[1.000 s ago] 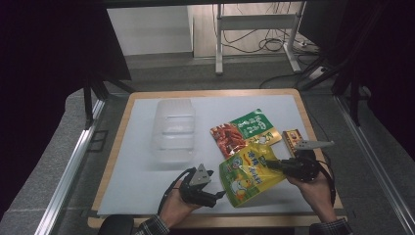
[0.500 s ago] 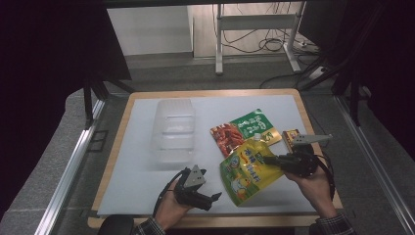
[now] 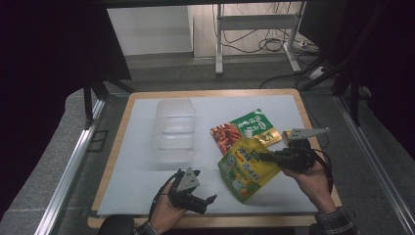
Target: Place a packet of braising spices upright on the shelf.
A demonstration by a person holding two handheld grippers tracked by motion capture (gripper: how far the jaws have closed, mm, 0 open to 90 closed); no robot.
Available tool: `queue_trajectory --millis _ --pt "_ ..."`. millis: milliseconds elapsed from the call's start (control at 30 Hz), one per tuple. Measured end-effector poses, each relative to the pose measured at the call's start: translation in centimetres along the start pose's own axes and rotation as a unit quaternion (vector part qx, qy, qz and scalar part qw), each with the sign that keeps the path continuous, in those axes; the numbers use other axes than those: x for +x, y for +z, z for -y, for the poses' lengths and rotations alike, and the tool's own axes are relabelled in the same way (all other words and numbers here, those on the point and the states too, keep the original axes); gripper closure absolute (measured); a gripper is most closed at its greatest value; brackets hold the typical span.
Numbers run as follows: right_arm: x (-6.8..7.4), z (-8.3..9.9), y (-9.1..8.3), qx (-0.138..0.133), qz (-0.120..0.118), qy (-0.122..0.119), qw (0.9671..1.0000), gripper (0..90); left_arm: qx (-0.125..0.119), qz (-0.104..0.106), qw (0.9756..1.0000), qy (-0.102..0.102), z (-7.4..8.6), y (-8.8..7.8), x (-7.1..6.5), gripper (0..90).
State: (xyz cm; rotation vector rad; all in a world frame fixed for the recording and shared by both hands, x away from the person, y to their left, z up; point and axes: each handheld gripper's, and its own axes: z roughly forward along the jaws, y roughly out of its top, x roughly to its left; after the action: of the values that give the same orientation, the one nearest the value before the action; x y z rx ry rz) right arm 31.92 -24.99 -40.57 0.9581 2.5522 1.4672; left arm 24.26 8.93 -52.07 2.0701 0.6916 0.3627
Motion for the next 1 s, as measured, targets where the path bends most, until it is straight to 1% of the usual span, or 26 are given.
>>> queue_trajectory --millis 67,267,367,500,567,667,800,1000 --pt "0.3 -0.6 -0.1 0.000 -0.003 -0.009 1.0000 89.0 0.000 -0.005 1.0000 0.004 0.1 -0.2 0.0 3.3" --pt "0.6 -1.4 -0.3 -0.005 -0.004 -0.018 0.9998 89.0 -0.006 -0.012 0.9999 0.006 0.3 -0.7 0.0 2.6" --pt "0.7 -1.9 -0.2 -0.006 -0.004 -0.024 0.9997 89.0 -0.010 -0.007 0.9999 -0.002 0.4 -0.9 0.0 1.7" --pt "0.9 -2.6 -0.1 -0.003 0.005 -0.036 0.9993 89.0 -0.012 -0.005 0.9999 -0.003 0.5 -1.1 -0.1 1.1" --pt "0.9 -2.8 -0.1 -0.004 0.007 -0.040 0.9992 89.0 -0.015 0.000 0.9999 -0.002 0.6 -1.1 -0.2 0.4" --pt "0.9 -3.4 -0.1 -0.008 0.008 -0.044 0.9989 89.0 -0.020 0.008 0.9998 0.003 0.7 -1.3 -0.3 0.0" --pt "0.8 -4.0 0.1 -0.011 0.009 -0.051 0.9986 89.0 -0.021 0.011 0.9997 0.011 0.8 -1.4 -0.5 0.0" --pt "0.5 -4.8 0.5 -0.015 0.011 -0.056 0.9982 89.0 -0.016 -0.003 0.9994 0.030 0.9 -1.6 -0.8 0.0"
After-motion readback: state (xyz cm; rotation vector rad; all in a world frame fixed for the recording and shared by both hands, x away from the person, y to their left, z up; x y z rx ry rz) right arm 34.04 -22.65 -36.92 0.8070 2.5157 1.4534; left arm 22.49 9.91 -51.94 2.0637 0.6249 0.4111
